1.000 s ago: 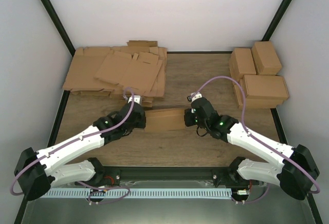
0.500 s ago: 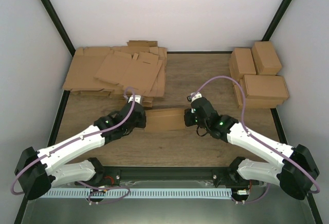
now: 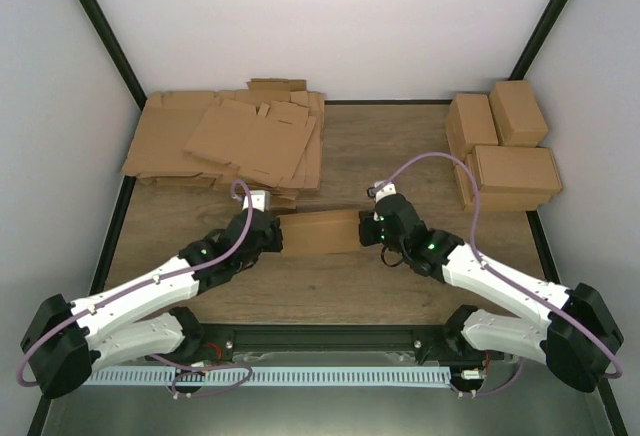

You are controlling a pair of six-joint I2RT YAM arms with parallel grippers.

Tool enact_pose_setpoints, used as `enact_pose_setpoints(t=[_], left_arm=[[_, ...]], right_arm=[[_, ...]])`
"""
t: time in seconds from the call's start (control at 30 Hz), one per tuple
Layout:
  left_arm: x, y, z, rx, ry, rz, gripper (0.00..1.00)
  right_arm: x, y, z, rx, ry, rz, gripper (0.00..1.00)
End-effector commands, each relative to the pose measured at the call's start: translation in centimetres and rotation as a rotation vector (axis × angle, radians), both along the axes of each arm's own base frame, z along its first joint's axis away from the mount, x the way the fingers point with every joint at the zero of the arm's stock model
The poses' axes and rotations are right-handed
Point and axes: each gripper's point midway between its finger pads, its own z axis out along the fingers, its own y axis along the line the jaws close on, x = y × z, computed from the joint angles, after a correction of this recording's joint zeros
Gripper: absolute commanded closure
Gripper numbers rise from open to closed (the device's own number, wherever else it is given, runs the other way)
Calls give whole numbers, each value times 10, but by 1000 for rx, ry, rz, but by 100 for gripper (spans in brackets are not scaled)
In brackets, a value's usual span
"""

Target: Fold the paper box

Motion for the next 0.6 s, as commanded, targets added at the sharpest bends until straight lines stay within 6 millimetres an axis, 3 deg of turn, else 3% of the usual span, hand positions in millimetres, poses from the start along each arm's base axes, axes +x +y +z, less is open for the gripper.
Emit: enact_pose_setpoints(t=[0.0, 0.3, 0.43, 0.57], left_arm=[[-42, 14, -67, 128, 233, -70, 96], [-31, 11, -31, 127, 157, -69, 96], [-26, 6, -20, 137, 133, -85, 96], [-24, 5, -18, 148, 127, -93, 96]], right_arm=[[-29, -12, -50, -109, 173, 35, 98], [-24, -14, -10, -47, 99, 4, 93], [-24, -13, -1, -46, 104, 6, 89], [-27, -9, 6, -32, 116, 24, 77]])
